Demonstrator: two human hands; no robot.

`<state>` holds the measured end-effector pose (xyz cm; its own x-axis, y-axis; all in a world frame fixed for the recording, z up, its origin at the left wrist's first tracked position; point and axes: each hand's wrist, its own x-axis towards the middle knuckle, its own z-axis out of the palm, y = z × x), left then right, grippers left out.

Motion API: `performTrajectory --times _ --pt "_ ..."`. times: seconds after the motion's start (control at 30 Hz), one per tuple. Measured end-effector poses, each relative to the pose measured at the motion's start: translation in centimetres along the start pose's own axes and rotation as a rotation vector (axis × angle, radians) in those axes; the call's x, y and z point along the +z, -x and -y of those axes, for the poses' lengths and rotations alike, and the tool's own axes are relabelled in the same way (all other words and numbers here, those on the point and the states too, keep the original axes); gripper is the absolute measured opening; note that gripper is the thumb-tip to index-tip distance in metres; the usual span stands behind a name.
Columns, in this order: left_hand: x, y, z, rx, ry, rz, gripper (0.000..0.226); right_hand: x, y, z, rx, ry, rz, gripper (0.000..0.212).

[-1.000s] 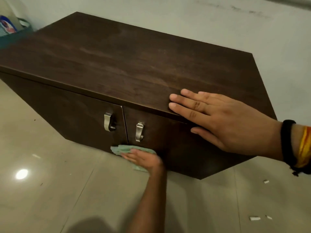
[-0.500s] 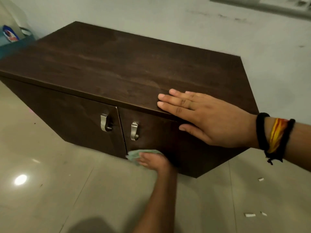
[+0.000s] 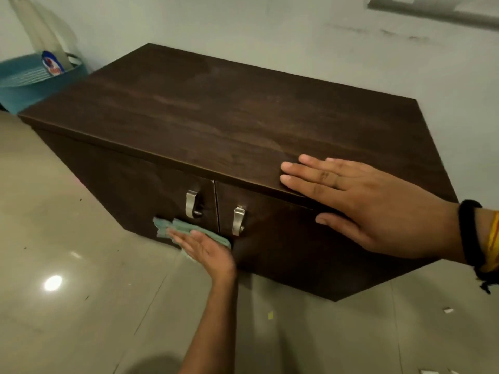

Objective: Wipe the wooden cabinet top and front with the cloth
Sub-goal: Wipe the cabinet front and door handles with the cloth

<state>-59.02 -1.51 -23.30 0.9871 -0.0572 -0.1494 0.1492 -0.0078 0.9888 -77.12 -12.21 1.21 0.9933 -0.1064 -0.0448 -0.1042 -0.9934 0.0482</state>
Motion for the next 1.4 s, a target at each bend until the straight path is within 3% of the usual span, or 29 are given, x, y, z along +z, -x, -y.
performTrajectory --times 0.13,0.33,0.4,0.5,0.7,0.8,1.0,1.17,1.4 --pt "-0.9 -2.8 -2.7 0.083 -0.009 -0.062 0.065 0.1 0.1 0.0 -0.002 0.007 -0.015 0.063" --pt "-2.4 -3.3 -1.0 0.457 -0.292 0.048 0.065 0.0 0.0 0.1 0.029 0.036 -0.003 0.064" --pt "-3.3 -2.7 -0.4 0.411 -0.317 0.077 0.064 0.0 -0.6 0.7 0.046 0.06 -0.009 0.065" --pt "-4.4 -2.2 -3.1 0.354 -0.164 0.115 0.058 0.2 -3.2 2.0 0.056 0.081 -0.033 0.068" --pt "-7.5 -3.9 -8.5 0.79 -0.209 0.27 0.043 -0.2 -10.3 5.4 0.01 0.141 -0.097 0.076" --pt "-7.6 -1.1 -8.7 0.724 -0.212 0.336 0.047 -0.1 -13.0 7.2 -0.015 0.158 -0.095 0.082" --pt "-6.6 -2.3 -10.7 0.721 -0.098 0.19 0.02 -0.8 -16.3 7.4 0.07 -0.024 -0.131 0.092" --pt "-5.9 -2.2 -6.6 0.77 -0.127 0.241 0.042 -0.3 -16.2 7.6 0.091 0.019 -0.11 0.091" --pt "-6.0 -2.6 -6.4 0.772 -0.127 0.259 0.041 -0.5 -16.3 7.9 0.113 0.018 -0.083 0.098"
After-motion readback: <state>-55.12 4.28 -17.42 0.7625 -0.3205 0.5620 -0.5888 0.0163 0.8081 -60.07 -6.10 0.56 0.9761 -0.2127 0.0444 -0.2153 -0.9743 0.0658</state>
